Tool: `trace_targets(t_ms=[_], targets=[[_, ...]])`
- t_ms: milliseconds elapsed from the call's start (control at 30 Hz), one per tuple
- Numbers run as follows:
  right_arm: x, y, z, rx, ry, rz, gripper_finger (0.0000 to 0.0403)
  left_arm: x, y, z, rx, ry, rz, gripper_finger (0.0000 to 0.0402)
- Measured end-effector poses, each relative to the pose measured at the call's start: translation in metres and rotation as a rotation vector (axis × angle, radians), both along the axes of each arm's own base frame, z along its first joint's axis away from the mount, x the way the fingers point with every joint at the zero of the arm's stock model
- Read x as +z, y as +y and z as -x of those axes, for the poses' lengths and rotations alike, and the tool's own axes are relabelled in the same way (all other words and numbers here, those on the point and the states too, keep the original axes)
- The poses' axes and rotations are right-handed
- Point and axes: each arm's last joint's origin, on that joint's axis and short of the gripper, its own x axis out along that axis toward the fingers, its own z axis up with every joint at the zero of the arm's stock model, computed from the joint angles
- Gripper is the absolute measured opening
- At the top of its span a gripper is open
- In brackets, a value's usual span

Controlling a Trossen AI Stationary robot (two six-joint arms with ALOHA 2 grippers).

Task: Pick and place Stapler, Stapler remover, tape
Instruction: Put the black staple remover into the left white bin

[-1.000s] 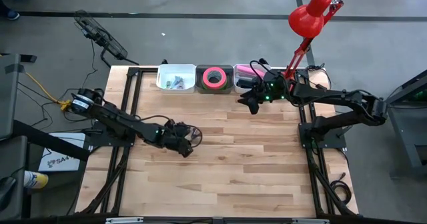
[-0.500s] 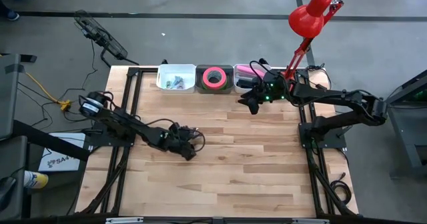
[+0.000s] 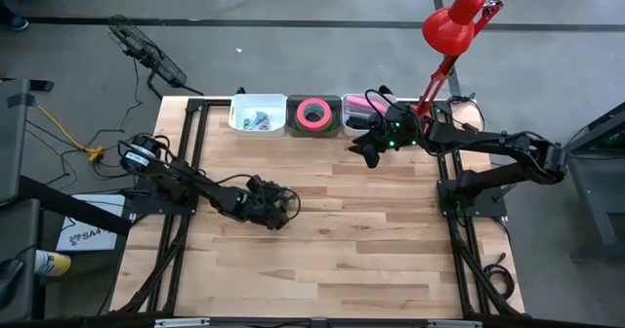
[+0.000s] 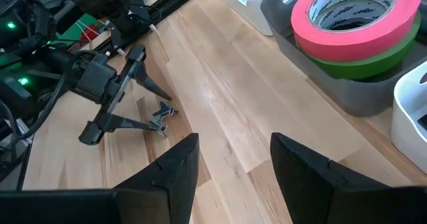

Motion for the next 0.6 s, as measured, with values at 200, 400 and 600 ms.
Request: trace_targets(t_ms=[200, 400, 600], targets=[[0.000, 0.000, 0.000, 0.000, 0.000, 0.000, 0.0177, 0.002, 0.012, -0.007, -0.006, -0.012, 0.023, 0.0276], [-0.001, 0.000, 0.000, 0.000, 0.008, -0.003, 0.0177, 0.002, 0.028, -0.012, -0.031, 0.003, 0.050, 0.0275], [-0.002, 0.000, 0.001, 0.000, 0.019, -0.009, 0.0177, 0.002, 0.032, -0.013, -0.010, -0.011, 0.086, 0.0275]])
